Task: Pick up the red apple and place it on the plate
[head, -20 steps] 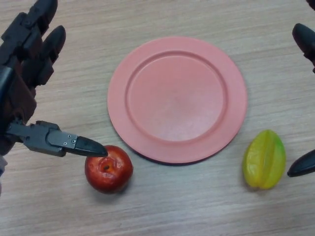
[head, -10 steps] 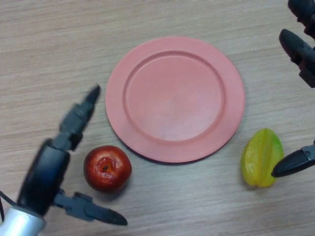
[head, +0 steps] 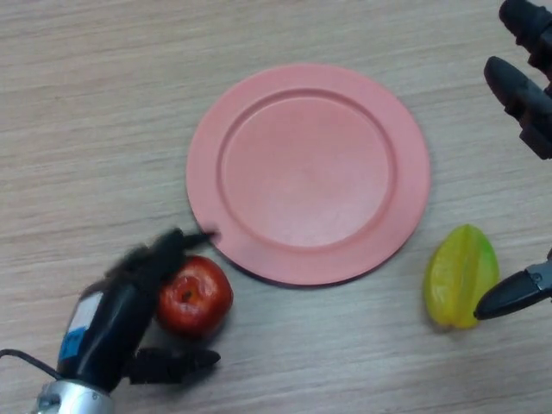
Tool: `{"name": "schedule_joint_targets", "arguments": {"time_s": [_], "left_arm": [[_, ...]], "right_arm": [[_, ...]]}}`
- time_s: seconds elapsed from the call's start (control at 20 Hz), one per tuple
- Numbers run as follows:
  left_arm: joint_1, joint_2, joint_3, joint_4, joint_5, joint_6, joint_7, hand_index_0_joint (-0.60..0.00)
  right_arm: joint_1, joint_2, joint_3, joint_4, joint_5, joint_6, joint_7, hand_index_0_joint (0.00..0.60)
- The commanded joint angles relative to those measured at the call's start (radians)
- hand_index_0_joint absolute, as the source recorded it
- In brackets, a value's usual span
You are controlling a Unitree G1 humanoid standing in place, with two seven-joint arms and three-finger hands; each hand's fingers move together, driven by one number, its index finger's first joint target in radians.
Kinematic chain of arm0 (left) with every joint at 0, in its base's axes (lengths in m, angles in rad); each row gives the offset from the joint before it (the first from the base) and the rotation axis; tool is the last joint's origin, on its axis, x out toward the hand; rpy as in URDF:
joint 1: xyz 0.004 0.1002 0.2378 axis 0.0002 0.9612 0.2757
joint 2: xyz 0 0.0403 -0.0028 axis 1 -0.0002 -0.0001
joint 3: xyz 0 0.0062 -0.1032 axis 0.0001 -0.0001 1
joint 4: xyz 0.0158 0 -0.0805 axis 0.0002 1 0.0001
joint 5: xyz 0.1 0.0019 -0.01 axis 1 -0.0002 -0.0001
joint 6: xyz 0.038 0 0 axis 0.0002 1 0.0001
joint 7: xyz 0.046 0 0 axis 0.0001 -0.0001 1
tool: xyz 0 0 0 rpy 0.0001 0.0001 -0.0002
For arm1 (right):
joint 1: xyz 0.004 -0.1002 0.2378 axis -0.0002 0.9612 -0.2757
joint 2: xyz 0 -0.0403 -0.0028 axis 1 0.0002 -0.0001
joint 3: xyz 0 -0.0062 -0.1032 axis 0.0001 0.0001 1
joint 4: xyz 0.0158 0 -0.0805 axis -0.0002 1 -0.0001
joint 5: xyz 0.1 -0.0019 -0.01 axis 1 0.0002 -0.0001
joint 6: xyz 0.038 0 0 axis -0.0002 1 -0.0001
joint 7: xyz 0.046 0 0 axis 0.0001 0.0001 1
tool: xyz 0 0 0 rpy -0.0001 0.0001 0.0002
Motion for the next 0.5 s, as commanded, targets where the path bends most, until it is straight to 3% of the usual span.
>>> {"name": "schedule_joint_targets", "arguments": {"time_s": [0.05, 0.25, 0.35, 0.4, 0.5], "left_arm": [[-0.003, 0.014, 0.010, -0.064, 0.029, -0.013, 0.039, -0.600], [-0.032, 0.035, 0.019, -0.202, 0.093, -0.010, -0.003, -0.600], [-0.111, 0.034, 0.036, -0.239, 0.120, -0.019, -0.019, -0.600], [-0.193, 0.037, 0.035, -0.216, 0.129, -0.007, -0.048, -0.600], [-0.325, 0.031, 0.024, -0.145, 0.042, 0.032, -0.118, -0.600]], "right_arm": [[-0.023, -0.025, -0.079, -0.069, 0.037, -0.088, -0.024, 0.000], [-0.029, -0.041, -0.112, -0.086, 0.096, -0.050, -0.044, 0.000], [-0.030, -0.050, -0.118, -0.090, 0.108, -0.047, -0.053, 0.000], [-0.033, -0.054, -0.124, -0.094, 0.117, -0.043, -0.058, 0.000], [-0.036, -0.061, -0.135, -0.102, 0.137, -0.036, -0.069, 0.000]]}}
